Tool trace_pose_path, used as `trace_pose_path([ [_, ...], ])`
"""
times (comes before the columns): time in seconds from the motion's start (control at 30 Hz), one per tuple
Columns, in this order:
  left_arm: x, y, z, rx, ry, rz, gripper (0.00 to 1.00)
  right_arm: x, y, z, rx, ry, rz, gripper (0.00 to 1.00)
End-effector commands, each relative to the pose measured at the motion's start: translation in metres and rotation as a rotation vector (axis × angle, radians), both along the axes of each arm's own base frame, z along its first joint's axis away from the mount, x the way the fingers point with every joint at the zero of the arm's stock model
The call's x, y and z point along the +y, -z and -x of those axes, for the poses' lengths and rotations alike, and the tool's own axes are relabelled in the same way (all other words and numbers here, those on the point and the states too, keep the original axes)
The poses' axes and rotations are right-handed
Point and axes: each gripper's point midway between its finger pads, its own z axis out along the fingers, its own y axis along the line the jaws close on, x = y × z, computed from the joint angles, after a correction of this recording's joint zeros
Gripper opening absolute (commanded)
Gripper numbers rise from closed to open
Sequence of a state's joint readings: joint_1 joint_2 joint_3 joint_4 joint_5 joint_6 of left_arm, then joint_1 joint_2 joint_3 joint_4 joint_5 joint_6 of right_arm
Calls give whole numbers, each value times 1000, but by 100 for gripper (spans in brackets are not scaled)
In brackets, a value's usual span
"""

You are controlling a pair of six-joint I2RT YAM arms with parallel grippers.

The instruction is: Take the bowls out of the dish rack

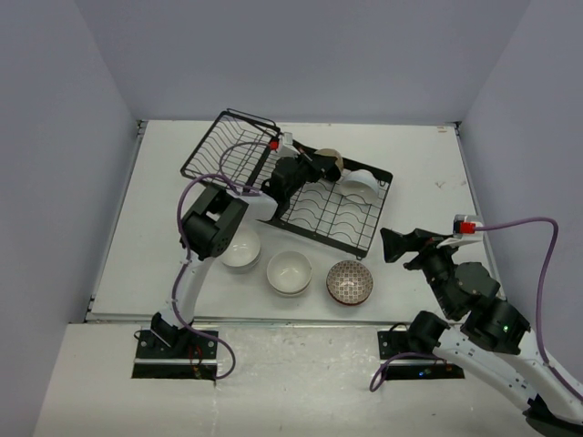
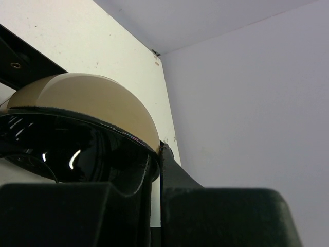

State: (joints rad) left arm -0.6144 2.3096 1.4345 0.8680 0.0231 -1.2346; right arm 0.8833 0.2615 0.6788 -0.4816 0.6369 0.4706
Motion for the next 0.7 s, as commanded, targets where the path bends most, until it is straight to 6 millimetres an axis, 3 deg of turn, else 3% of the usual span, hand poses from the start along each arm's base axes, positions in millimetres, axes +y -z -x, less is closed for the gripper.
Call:
trace_pose_path([
  [0.0, 3, -151, 14, -424, 41, 221, 0, 0, -2, 0, -7, -4, 3, 99],
  [0.37, 8, -166, 30, -545, 69, 229, 0, 0, -1, 1, -4, -6, 3, 99],
  [0.67, -4, -154, 30, -578, 133, 134, 0, 1, 0, 1, -2, -10, 5, 99],
])
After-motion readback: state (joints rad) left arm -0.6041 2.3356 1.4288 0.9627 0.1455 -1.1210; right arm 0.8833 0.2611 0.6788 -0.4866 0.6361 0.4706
